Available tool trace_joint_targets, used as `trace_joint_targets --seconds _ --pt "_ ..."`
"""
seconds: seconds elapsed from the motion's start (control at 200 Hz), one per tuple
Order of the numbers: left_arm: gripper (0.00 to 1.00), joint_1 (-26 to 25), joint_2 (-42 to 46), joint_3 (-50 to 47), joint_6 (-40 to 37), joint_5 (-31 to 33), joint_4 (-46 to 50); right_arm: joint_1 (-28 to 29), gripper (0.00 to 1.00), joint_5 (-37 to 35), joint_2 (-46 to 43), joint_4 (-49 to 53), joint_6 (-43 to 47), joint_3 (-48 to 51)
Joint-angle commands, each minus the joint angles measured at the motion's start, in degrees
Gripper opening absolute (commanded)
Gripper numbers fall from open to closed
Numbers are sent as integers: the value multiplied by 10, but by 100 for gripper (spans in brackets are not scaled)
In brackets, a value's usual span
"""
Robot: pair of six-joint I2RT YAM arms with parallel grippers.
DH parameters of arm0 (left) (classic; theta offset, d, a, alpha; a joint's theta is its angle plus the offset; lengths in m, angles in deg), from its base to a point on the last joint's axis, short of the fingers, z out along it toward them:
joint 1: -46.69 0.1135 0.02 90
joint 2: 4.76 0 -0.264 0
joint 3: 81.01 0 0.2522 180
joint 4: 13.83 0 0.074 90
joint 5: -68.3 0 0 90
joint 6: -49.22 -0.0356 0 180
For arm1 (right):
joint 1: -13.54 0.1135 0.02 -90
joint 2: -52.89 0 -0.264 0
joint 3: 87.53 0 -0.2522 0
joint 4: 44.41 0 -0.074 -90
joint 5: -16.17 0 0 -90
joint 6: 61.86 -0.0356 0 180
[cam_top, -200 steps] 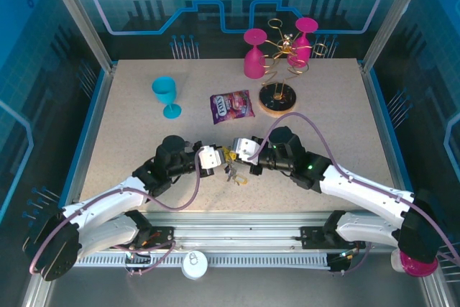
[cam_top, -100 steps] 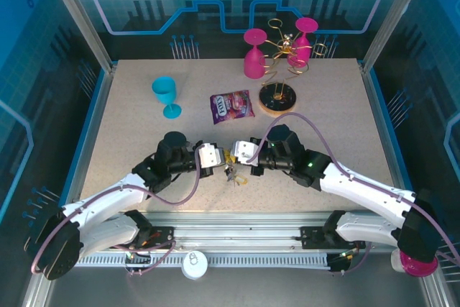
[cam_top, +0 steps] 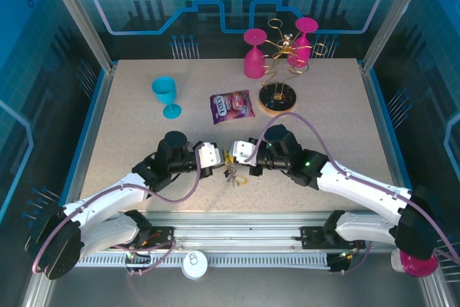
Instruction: Put the keys on the keyring
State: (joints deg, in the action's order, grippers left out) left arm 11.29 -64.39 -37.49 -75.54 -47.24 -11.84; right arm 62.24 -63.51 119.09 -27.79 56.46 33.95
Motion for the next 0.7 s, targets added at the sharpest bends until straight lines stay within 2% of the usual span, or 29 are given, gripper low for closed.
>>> trace_joint_targets --seconds 0.0,0.285,0.49,0.695 --pt "0 -10 8 27 0 -93 -42 2 0 -44 15 -13 -7 -18" --pt "0 -10 13 19 -7 -81 -58 7 0 -120 21 -36 -58 -20" --pt "0 -13 12 20 -22 -71 -48 8 0 -107 16 -78 -102 -11" --pt "0 -28 19 11 -59 -29 -47 7 0 -112 12 -81 -136 -16"
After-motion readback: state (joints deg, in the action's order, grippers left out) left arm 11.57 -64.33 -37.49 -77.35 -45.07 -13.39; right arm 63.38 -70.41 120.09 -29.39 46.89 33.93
